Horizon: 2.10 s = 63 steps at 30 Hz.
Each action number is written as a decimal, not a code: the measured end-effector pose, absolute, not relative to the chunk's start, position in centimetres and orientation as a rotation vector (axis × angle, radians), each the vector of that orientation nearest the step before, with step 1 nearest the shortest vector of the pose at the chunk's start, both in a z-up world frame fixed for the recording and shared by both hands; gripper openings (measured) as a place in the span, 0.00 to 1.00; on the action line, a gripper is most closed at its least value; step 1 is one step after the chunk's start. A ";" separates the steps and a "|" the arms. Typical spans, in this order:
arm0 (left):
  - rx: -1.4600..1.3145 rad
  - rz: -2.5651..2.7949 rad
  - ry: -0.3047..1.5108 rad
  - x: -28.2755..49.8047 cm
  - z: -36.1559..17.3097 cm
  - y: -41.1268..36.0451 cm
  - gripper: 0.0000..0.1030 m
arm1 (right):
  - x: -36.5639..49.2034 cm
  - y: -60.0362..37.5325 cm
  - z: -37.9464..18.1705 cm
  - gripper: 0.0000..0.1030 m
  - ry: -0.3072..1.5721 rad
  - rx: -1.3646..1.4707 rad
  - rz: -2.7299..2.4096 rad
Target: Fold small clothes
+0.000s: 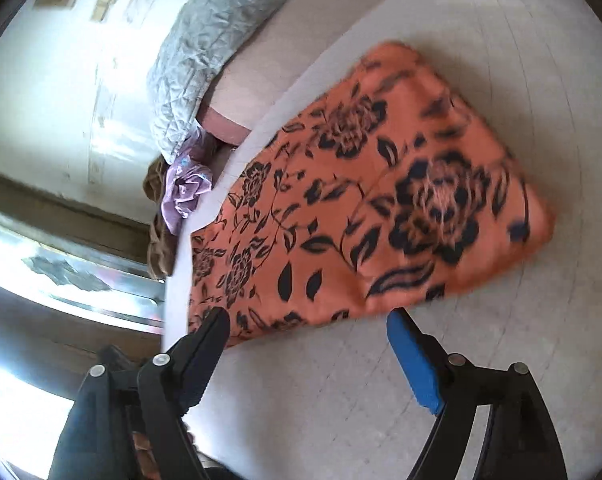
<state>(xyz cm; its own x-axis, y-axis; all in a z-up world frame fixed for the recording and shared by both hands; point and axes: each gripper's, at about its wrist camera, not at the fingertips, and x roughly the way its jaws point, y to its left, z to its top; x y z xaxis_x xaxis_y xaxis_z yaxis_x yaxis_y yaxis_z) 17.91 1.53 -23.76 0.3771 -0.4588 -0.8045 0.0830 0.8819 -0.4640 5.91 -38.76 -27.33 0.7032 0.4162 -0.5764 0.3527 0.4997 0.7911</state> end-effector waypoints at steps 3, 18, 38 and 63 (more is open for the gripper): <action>-0.495 -0.365 1.190 18.5 -25.0 1.6 0.92 | 5.8 -39.1 -28.4 0.81 0.842 1.143 0.014; -0.780 -0.187 1.006 20.6 -26.1 2.2 0.87 | 6.8 -43.6 -33.0 0.81 0.681 1.467 -0.163; -0.612 -0.203 0.907 18.6 -22.7 1.8 0.23 | 10.7 -41.9 -28.2 0.14 0.645 1.002 -0.303; -0.381 -0.225 0.866 10.2 -19.9 7.2 0.41 | 1.0 -45.5 -29.4 0.43 0.664 1.252 -0.481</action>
<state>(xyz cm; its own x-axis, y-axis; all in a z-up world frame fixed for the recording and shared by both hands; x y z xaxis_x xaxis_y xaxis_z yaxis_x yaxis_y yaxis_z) 10.15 7.21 -19.89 0.6302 -0.3438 -0.6962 0.0392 0.9096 -0.4137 1.02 -45.50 -29.42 0.7220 0.0231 -0.6915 0.6642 0.2566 0.7021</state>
